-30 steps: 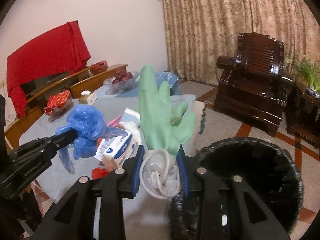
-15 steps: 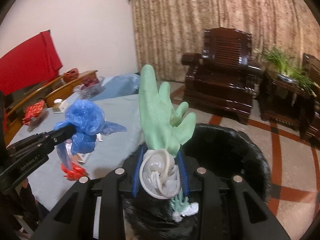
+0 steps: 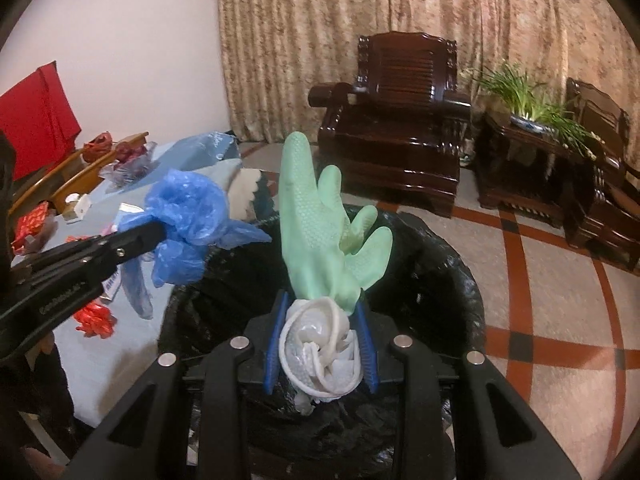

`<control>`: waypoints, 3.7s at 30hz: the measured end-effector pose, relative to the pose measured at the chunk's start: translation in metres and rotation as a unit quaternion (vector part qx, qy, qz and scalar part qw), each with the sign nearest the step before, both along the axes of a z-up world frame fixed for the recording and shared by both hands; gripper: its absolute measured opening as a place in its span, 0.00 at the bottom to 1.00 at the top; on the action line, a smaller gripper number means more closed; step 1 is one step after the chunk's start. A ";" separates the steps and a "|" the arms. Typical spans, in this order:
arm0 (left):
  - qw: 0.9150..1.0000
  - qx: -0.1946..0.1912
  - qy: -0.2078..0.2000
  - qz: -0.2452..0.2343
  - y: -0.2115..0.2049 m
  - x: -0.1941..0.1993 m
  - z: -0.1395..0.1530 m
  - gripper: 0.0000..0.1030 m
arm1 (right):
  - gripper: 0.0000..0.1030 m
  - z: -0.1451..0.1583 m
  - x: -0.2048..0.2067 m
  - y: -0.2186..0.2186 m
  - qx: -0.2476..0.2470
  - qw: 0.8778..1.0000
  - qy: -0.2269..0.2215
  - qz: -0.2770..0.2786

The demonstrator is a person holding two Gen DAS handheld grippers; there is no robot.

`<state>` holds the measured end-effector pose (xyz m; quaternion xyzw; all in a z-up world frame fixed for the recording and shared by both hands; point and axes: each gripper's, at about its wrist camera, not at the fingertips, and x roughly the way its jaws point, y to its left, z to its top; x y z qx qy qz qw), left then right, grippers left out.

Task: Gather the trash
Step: 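Carry the green glove and blue bag over the bin and release both, then return to the table and grasp the red plastic bag with the left tool, then grasp the white alcohol-pads box with the right tool while the left tool holds the red bag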

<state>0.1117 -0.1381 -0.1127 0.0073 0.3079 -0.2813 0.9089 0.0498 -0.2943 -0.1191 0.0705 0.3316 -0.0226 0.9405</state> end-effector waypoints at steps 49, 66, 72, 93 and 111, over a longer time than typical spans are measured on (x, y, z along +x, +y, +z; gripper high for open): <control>0.965 0.049 -0.015 0.257 0.217 -0.035 -0.009 0.87 | 0.94 0.012 0.038 0.151 0.022 0.983 -0.088 0.160; 0.965 0.061 0.043 0.252 0.213 -0.010 -0.066 0.86 | 0.85 -0.024 0.050 0.178 0.024 0.982 -0.050 0.178; 0.967 0.061 0.078 0.233 0.203 0.000 -0.088 0.62 | 0.85 -0.026 0.052 0.176 0.020 0.983 -0.045 0.178; 0.949 0.046 0.045 0.309 0.263 -0.027 -0.046 0.42 | 0.85 -0.019 0.071 0.217 0.008 0.977 -0.058 0.207; 0.940 0.035 0.036 0.338 0.310 -0.010 -0.045 0.42 | 0.79 -0.043 0.125 0.305 -0.004 0.977 -0.019 0.210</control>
